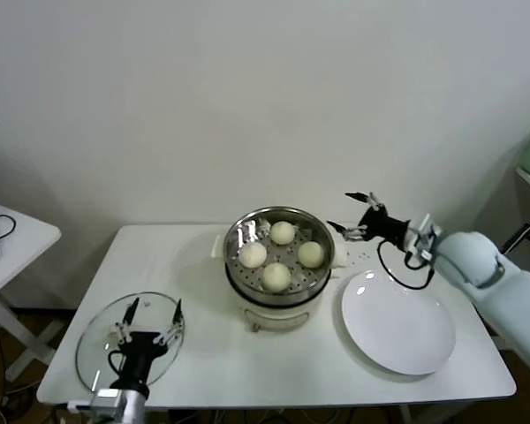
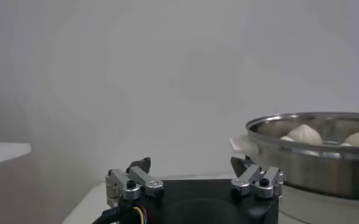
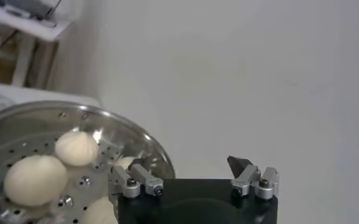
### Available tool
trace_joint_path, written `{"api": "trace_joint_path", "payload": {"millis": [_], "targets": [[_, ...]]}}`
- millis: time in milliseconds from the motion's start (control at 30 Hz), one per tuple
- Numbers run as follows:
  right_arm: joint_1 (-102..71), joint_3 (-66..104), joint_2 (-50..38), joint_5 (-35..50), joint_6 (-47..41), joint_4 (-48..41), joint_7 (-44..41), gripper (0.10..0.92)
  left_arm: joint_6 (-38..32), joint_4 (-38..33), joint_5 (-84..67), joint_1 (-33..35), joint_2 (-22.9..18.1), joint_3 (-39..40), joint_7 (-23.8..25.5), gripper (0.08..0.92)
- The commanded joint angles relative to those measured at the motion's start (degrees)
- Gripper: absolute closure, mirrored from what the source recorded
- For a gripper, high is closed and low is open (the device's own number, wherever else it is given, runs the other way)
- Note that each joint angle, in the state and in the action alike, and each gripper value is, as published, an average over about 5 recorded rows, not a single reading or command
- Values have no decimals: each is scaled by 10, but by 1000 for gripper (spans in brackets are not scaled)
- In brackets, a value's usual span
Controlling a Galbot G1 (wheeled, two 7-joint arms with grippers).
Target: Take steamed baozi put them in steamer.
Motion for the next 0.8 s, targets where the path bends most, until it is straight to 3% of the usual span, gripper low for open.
{"api": "trace_joint_path", "payload": {"millis": [33, 500, 800], "targets": [[-411, 403, 166, -85, 73, 90, 43, 203, -1, -1, 2, -2, -2, -7, 2, 177], [-542, 474, 346, -115, 141, 101, 15, 203, -6, 4, 7, -5, -6, -18, 22, 177], [-575, 485, 382, -109, 168, 100, 1, 203, -8, 19, -6, -16, -5, -30, 41, 177]]}}
